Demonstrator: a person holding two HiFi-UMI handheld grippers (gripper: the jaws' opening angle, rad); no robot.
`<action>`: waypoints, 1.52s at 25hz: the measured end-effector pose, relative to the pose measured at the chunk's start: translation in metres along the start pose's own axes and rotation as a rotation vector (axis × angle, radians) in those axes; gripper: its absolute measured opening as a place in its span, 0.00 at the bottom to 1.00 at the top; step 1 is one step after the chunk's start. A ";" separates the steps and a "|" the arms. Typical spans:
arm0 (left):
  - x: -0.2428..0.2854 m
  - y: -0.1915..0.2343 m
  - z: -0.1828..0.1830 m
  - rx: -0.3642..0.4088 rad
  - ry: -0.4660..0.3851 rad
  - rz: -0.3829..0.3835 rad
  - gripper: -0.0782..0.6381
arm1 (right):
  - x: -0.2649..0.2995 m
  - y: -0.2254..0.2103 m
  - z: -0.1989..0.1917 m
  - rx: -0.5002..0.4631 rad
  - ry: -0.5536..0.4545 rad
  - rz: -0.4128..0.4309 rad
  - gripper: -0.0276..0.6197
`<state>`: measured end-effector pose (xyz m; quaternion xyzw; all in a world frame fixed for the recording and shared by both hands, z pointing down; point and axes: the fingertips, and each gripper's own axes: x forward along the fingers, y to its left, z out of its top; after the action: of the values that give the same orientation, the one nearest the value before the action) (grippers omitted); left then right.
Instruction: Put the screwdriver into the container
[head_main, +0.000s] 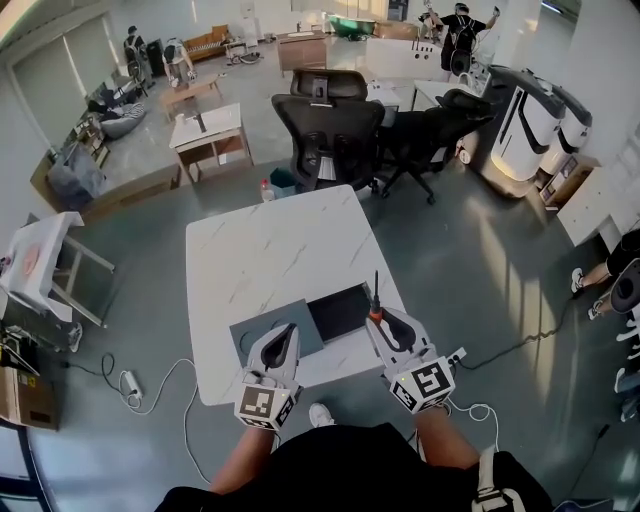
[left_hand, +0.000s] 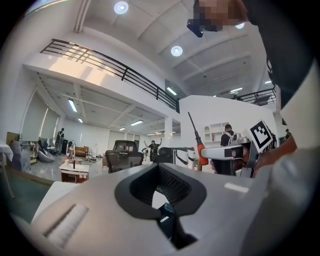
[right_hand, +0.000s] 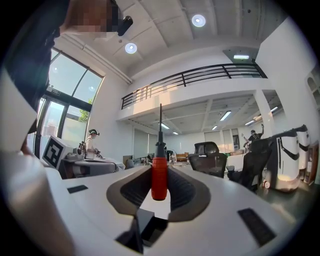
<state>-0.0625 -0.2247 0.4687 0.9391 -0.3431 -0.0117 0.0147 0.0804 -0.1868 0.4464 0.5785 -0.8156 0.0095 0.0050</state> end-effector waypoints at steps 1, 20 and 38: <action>0.002 0.001 -0.001 0.002 0.002 -0.012 0.12 | 0.002 0.000 0.000 0.002 0.002 -0.002 0.20; 0.036 0.014 -0.023 -0.026 0.043 0.042 0.12 | 0.038 -0.022 -0.025 -0.049 0.075 0.083 0.20; 0.057 0.031 -0.047 -0.051 0.103 0.263 0.12 | 0.072 -0.070 -0.121 -0.643 0.372 0.349 0.19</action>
<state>-0.0378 -0.2841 0.5158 0.8848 -0.4614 0.0296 0.0575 0.1226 -0.2758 0.5690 0.3886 -0.8481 -0.1407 0.3315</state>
